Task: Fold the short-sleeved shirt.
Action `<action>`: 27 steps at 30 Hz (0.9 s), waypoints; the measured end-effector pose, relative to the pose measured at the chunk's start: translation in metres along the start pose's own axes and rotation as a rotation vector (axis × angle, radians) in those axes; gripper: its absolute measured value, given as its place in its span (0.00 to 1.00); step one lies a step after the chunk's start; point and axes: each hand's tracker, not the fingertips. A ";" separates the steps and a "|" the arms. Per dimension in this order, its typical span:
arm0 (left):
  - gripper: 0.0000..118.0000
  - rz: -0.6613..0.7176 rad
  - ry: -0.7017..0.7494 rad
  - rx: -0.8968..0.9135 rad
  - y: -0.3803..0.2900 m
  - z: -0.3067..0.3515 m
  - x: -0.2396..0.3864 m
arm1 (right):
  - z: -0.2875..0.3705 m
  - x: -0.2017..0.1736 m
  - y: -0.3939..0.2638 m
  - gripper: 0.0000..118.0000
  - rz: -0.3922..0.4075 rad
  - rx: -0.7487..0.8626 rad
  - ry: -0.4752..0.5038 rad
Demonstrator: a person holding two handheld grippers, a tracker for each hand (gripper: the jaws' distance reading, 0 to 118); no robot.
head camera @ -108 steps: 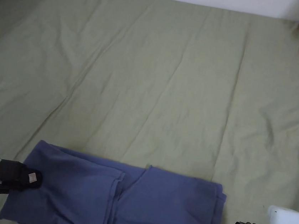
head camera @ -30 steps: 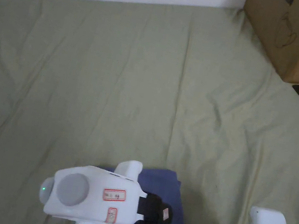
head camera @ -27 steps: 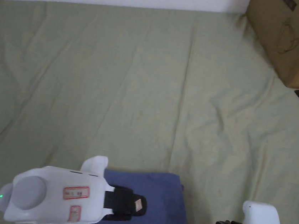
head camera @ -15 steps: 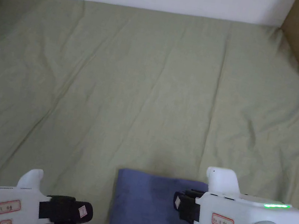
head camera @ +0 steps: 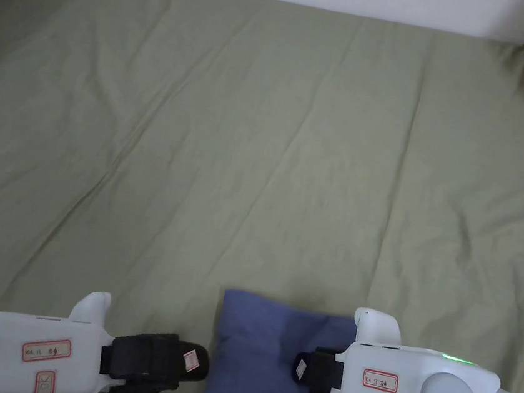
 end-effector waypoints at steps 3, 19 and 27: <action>1.00 -0.008 -0.057 -0.023 0.007 -0.013 0.005 | 0.001 0.002 -0.001 0.00 -0.013 0.001 0.009; 0.38 0.015 -0.231 -0.209 0.040 -0.130 -0.001 | 0.006 0.011 -0.004 0.00 -0.088 0.014 0.028; 0.27 -0.028 -0.172 -0.194 0.055 -0.090 -0.023 | 0.023 0.005 -0.002 0.00 -0.097 0.045 0.032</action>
